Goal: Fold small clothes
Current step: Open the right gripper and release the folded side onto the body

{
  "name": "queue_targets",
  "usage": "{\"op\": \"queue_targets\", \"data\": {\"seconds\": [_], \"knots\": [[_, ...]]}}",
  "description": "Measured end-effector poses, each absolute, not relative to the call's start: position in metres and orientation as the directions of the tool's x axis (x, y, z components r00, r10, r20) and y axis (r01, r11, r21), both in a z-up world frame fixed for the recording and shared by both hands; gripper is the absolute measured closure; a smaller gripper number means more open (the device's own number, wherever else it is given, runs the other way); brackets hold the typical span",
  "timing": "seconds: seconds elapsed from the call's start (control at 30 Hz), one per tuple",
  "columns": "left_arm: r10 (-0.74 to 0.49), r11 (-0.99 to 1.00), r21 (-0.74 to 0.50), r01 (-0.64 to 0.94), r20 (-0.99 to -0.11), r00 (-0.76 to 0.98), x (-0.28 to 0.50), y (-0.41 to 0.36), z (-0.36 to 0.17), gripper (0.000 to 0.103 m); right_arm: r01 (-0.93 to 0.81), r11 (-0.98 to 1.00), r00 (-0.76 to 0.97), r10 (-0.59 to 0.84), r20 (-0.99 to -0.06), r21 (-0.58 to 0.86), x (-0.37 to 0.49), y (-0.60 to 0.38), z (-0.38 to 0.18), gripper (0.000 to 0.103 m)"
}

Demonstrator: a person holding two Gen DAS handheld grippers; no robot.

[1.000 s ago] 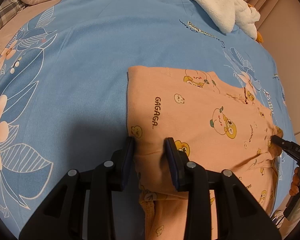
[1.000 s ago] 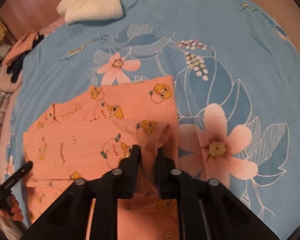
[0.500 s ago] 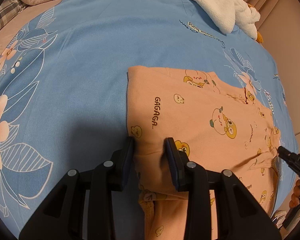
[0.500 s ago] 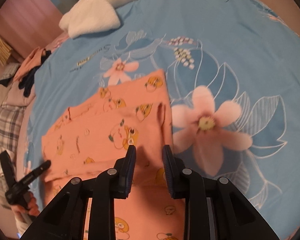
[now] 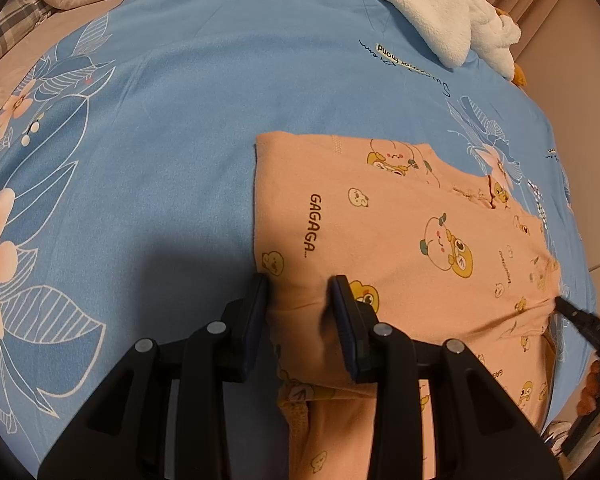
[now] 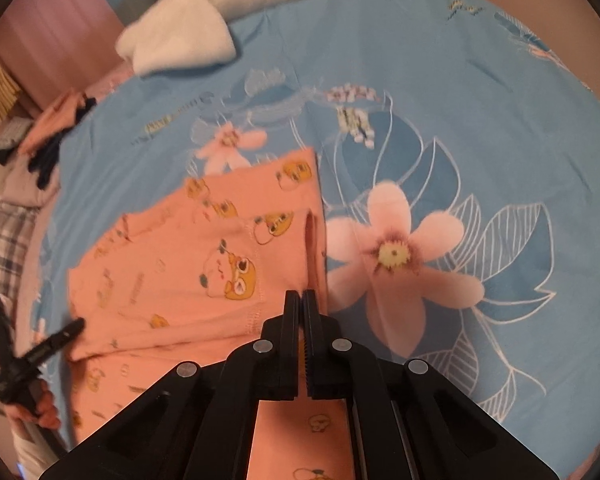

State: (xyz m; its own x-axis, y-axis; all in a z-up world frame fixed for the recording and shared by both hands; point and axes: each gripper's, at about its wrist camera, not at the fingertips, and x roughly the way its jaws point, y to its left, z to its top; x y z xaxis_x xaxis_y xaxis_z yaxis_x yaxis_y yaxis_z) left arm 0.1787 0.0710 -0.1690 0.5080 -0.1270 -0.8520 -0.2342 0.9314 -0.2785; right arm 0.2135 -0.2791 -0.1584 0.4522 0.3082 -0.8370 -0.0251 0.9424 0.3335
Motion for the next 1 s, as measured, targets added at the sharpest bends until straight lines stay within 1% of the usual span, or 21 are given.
{"op": "queue_targets", "data": {"seconds": [0.1,0.43,0.63,1.0], "knots": [[-0.129,0.931,-0.281,-0.233,-0.852,0.508,0.1783,0.0707,-0.1689,0.068,-0.020,0.948,0.452,0.293,-0.843,0.319,0.2141,-0.2749,-0.1677,0.100],[-0.131,0.930,-0.287,-0.230,-0.843,0.521,0.1761,0.0715,-0.1696,0.068,-0.023,0.949,0.454,0.289,-0.843,0.314,0.2158,-0.2741,-0.1691,0.100],[-0.141,0.927,-0.299,-0.226,-0.838,0.528,0.1743,0.0730,-0.1695,0.068,-0.031,0.962,0.465,0.254,-0.848,0.271,0.2142,-0.2701,-0.1684,0.100],[-0.163,0.923,-0.323,-0.208,-0.819,0.551,0.1712,0.0759,-0.1717,0.068,-0.009,0.962,0.470,0.244,-0.848,0.272,0.2162,-0.2688,-0.1698,0.100]]}}
